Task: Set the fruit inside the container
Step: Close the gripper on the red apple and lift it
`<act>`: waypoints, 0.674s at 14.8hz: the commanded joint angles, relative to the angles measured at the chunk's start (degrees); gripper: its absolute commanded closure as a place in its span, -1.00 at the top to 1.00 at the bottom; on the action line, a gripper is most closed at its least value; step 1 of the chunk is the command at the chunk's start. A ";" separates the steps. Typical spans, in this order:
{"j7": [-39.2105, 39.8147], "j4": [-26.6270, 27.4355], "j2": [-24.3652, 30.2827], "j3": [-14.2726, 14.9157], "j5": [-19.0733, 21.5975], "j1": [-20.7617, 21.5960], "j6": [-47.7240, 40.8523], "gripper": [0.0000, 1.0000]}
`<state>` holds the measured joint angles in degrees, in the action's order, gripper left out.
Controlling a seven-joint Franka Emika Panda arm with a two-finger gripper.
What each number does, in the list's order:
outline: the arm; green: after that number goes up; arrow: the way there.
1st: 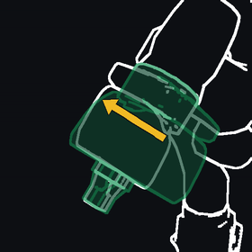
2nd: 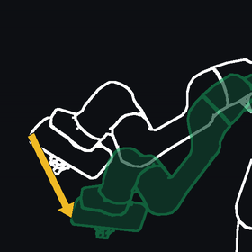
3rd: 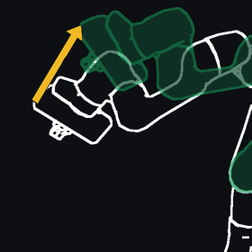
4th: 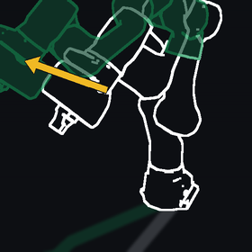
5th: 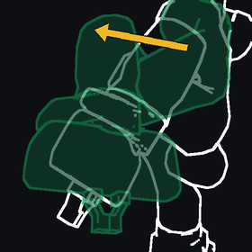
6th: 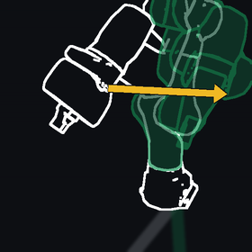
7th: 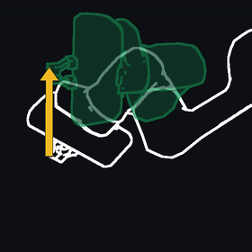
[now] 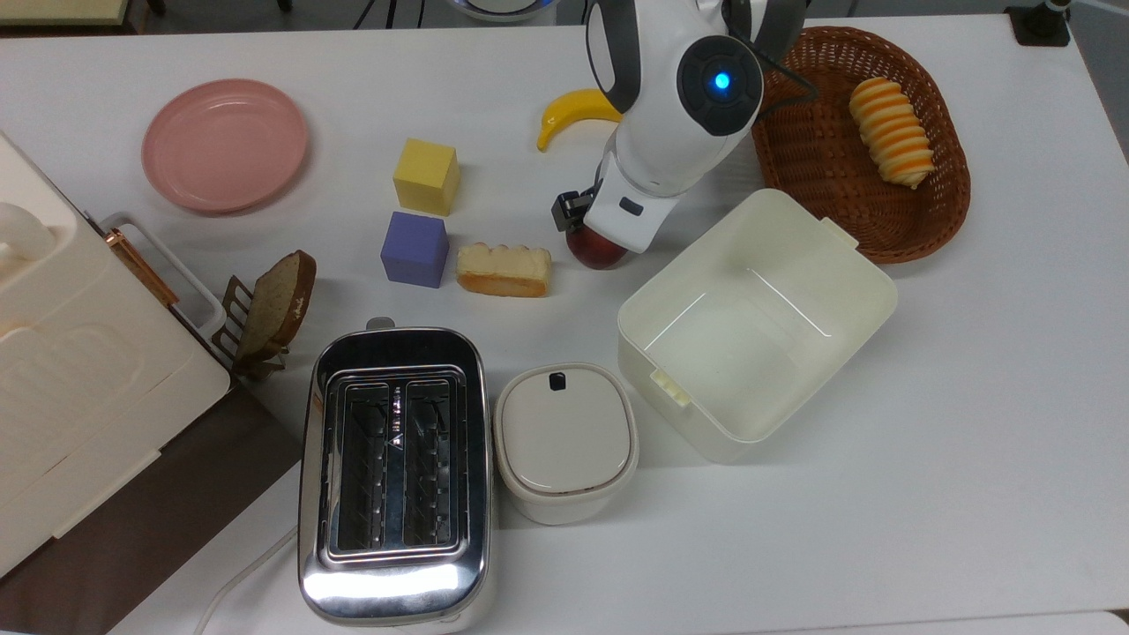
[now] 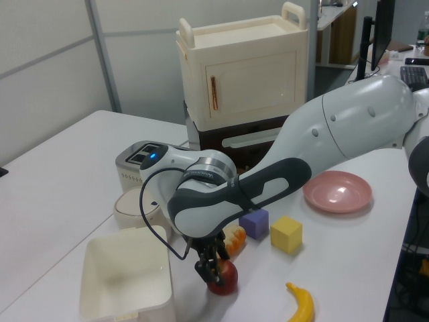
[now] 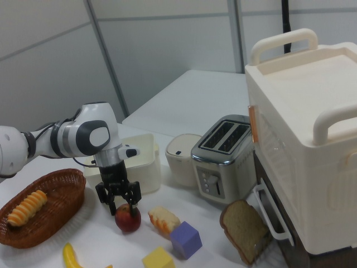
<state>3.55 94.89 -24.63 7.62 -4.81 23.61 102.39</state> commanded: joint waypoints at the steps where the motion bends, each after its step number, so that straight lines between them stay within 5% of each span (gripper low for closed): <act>1: 0.93 2.05 3.44 0.73 -1.70 0.38 0.71 0.28; 10: 3.14 -10.06 8.11 1.52 5.68 -0.67 -9.75 0.28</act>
<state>6.23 89.40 -16.83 8.31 -2.17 22.83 95.20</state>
